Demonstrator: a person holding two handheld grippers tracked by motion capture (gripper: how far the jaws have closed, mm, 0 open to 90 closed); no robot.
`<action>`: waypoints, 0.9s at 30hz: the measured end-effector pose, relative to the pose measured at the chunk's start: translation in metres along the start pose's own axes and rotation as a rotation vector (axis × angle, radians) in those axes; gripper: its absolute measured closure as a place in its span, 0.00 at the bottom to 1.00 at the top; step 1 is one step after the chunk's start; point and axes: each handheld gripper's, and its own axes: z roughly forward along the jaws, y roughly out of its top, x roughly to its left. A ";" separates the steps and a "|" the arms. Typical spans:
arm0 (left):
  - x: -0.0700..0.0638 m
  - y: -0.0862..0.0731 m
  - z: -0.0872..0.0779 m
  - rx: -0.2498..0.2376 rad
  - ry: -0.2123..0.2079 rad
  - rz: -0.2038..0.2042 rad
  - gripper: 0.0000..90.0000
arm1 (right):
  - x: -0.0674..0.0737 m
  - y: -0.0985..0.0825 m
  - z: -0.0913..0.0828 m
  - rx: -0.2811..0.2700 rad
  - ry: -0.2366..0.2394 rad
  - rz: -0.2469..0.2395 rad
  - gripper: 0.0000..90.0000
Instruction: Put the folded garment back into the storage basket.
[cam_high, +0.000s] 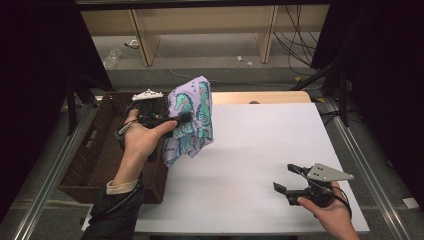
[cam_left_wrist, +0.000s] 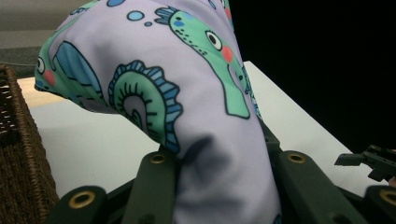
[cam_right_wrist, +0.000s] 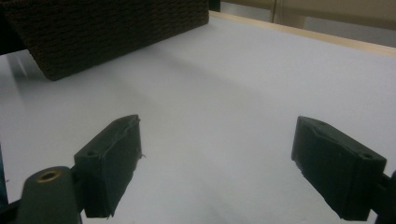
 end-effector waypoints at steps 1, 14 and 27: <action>0.001 0.001 -0.002 -0.004 0.004 -0.003 0.76 | 0.000 0.000 0.000 -0.001 0.001 0.000 0.19; 0.008 0.003 -0.010 -0.023 0.021 -0.015 0.76 | 0.000 0.000 0.000 0.007 -0.002 -0.001 0.19; 0.011 0.004 -0.015 -0.020 0.035 -0.016 0.76 | 0.000 0.000 0.000 0.000 0.001 0.000 0.19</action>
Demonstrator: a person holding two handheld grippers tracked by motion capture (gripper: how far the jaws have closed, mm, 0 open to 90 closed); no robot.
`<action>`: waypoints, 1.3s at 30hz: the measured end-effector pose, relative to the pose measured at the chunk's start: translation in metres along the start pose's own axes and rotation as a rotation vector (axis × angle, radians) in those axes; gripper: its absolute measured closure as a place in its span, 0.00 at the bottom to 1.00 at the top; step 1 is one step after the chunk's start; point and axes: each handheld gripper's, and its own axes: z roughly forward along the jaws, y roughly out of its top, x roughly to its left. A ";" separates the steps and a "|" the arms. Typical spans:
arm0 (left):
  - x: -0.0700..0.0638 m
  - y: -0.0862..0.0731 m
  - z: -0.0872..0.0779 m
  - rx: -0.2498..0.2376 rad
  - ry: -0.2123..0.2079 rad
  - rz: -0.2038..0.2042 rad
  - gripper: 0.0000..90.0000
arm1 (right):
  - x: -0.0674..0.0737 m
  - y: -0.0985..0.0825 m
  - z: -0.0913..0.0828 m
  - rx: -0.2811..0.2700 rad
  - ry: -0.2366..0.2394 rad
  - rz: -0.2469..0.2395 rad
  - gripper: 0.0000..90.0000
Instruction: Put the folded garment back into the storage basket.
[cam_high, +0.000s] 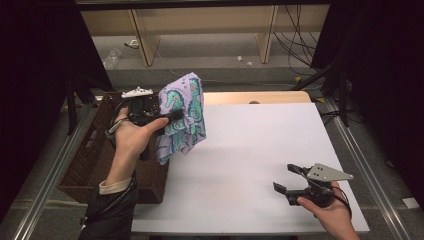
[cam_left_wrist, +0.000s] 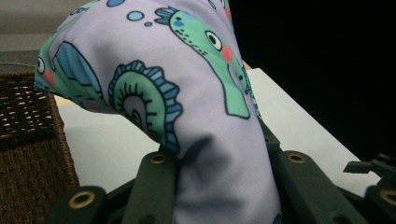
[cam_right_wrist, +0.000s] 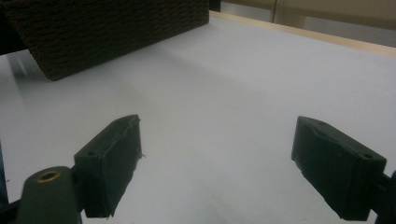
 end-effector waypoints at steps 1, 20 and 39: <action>0.000 0.000 -0.001 -0.001 0.003 0.000 0.76 | 0.000 0.000 0.000 0.000 0.000 0.000 0.19; 0.007 0.002 -0.008 -0.009 0.021 -0.007 0.76 | 0.000 0.000 0.000 0.002 0.001 0.000 0.19; 0.013 0.004 -0.015 -0.016 0.038 -0.012 0.76 | 0.000 0.000 0.000 0.001 0.002 0.001 0.19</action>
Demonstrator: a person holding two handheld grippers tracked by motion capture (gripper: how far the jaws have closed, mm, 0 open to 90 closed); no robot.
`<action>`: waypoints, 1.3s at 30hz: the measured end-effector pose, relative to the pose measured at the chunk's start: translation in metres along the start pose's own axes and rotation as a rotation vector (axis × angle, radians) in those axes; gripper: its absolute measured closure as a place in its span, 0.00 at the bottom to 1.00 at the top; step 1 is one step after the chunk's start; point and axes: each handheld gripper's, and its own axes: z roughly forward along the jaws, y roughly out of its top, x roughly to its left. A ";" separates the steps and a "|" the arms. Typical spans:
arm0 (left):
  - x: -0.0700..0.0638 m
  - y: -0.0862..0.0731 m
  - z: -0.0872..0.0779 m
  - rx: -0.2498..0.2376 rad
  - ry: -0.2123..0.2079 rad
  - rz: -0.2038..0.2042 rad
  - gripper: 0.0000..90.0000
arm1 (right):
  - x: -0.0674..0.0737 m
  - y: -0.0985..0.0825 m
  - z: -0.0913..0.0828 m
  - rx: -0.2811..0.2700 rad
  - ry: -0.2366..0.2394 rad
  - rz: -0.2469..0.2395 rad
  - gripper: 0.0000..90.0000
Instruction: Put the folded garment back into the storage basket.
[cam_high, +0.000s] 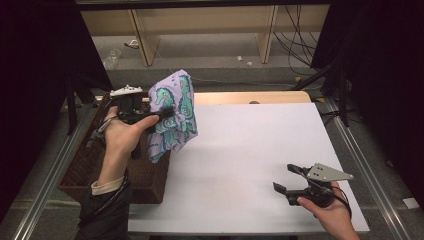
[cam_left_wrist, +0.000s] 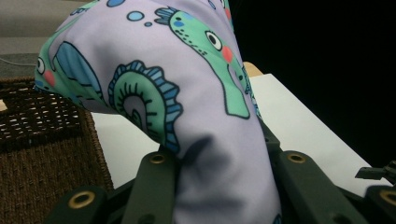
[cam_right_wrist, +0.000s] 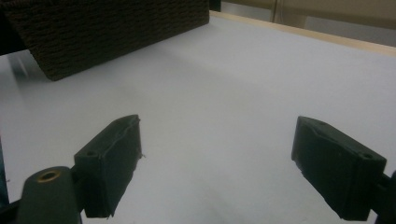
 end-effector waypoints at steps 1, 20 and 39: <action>0.000 0.000 0.000 0.000 0.000 0.000 0.76 | 0.000 0.000 0.000 0.000 0.000 0.000 0.19; 0.005 0.001 -0.006 -0.007 0.014 -0.005 0.76 | 0.000 0.000 0.000 -0.005 0.002 -0.001 0.19; 0.013 0.002 -0.012 -0.011 0.024 -0.021 0.76 | 0.000 0.000 0.000 0.000 0.000 0.002 0.19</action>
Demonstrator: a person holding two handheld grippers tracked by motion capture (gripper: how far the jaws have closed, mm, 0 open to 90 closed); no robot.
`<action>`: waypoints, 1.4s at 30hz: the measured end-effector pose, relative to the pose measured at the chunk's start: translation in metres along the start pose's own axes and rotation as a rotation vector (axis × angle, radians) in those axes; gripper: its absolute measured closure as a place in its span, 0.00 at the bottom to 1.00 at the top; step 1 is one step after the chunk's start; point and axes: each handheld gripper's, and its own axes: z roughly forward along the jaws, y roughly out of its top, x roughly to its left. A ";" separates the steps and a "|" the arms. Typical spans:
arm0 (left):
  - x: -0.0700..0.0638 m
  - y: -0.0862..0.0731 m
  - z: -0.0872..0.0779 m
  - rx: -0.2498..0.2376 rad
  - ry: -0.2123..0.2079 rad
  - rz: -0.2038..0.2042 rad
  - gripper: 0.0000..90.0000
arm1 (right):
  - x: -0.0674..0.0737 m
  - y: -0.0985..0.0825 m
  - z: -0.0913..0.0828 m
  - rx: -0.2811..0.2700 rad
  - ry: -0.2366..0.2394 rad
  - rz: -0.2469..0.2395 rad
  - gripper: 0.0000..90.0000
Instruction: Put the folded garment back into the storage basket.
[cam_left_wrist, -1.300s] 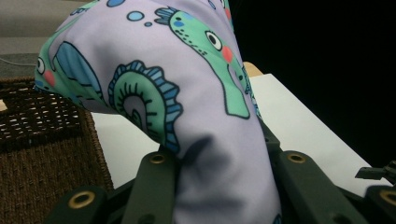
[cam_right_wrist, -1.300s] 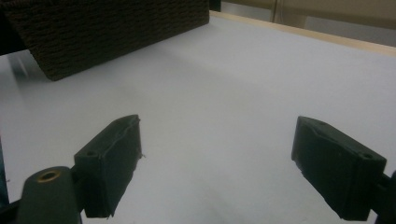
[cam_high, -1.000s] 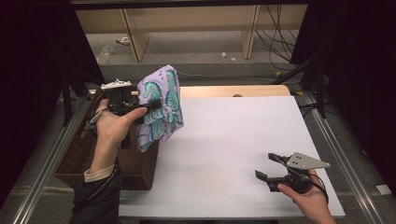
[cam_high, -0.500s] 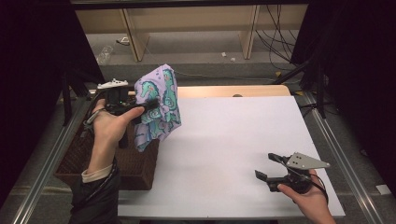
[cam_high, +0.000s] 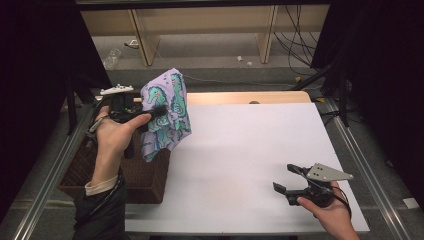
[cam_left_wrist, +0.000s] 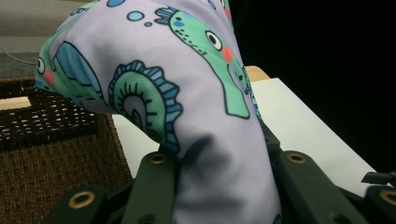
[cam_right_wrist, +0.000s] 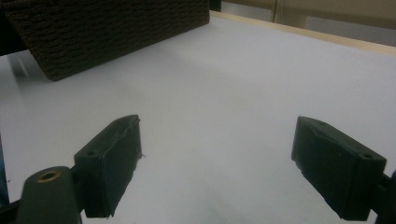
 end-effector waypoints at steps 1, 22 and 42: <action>0.000 0.000 0.000 0.000 0.000 0.000 0.76 | 0.000 0.000 0.000 0.000 0.000 0.000 0.19; 0.011 0.001 -0.009 -0.023 0.022 -0.026 0.76 | 0.000 0.000 0.000 0.005 -0.003 -0.001 0.19; 0.016 0.001 -0.012 -0.024 0.037 -0.036 0.76 | 0.000 0.000 0.000 0.004 -0.002 -0.001 0.19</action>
